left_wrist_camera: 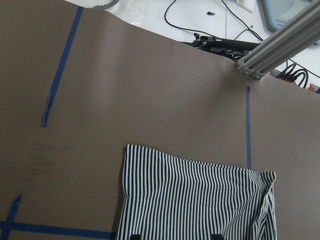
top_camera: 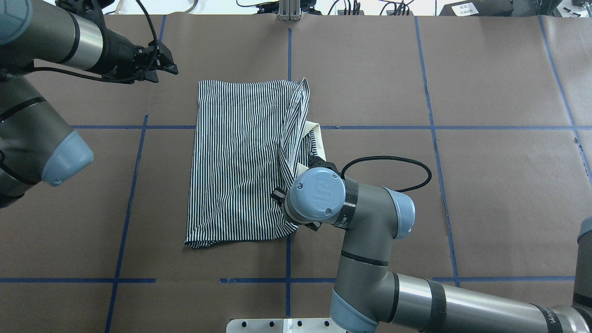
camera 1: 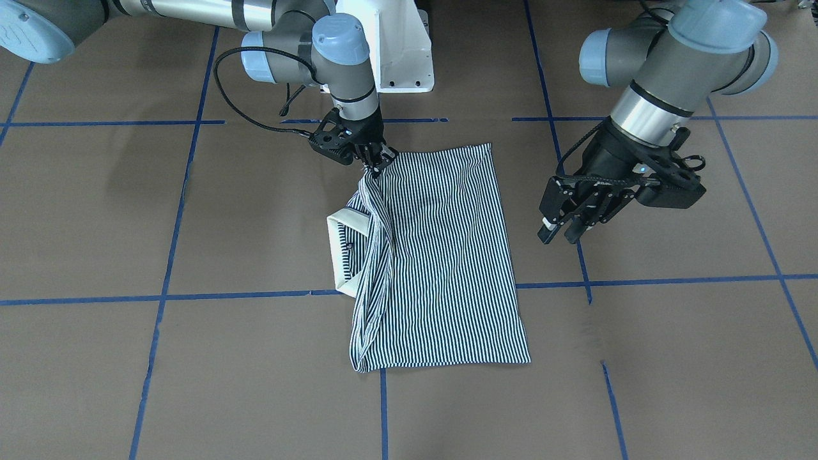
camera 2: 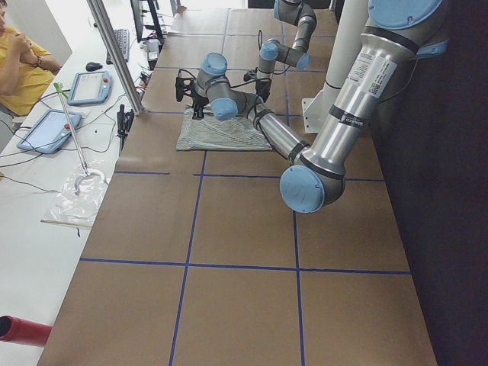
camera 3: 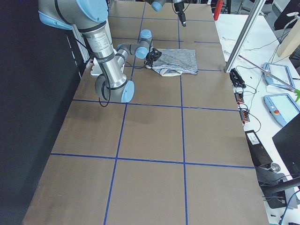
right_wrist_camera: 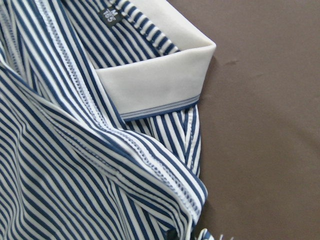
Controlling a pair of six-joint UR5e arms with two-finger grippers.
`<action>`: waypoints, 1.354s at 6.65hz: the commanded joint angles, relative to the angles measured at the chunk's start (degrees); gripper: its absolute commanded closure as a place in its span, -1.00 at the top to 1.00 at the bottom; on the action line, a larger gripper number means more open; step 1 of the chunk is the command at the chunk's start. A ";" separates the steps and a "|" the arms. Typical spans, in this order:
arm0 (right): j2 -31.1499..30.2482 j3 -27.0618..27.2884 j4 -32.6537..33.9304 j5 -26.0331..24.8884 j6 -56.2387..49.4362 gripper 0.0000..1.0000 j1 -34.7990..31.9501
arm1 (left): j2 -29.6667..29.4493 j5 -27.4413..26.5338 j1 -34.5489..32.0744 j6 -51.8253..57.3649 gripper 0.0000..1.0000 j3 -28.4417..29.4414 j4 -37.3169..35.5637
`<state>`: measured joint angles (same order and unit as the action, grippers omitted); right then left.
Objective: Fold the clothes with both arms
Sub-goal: 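Lower the left gripper to the shirt edge nearest the robot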
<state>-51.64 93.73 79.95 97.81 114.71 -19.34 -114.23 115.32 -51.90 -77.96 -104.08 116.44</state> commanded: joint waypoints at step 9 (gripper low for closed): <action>-5.23 9.72 5.66 -0.61 0.60 -1.00 1.85 | 13.51 -19.17 34.04 -29.43 0.32 -8.42 -0.17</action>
<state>-56.73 103.33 85.60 97.22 115.31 -17.52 -101.32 96.77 -20.21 -106.05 -112.61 116.29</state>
